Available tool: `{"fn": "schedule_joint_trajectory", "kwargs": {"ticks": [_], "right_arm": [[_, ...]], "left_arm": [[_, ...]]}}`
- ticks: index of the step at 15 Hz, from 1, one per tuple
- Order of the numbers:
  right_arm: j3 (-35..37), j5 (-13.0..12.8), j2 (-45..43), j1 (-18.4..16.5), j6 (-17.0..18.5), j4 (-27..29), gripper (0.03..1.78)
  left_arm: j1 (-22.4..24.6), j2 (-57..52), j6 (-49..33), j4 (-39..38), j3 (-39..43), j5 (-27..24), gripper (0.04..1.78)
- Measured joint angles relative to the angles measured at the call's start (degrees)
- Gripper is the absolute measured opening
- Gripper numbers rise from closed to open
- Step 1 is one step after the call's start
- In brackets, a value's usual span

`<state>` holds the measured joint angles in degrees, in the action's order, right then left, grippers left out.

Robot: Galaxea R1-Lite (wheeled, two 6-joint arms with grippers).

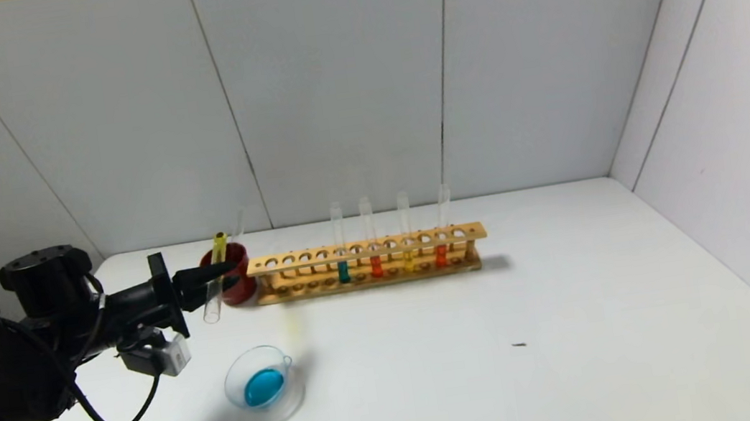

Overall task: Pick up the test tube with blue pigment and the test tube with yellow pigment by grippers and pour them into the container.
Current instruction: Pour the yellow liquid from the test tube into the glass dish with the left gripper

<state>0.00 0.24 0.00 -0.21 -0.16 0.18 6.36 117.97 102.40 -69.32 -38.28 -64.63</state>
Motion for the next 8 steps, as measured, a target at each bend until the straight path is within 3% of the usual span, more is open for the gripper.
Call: {"fn": "schedule_joint_trajectory", "kwargs": {"ticks": [8], "right_arm": [[0.0,0.0,0.0,0.0,0.0,0.0,1.75]], "left_arm": [[-0.3,1.9,3.7,-0.4,-1.4,0.0,0.32]]}}
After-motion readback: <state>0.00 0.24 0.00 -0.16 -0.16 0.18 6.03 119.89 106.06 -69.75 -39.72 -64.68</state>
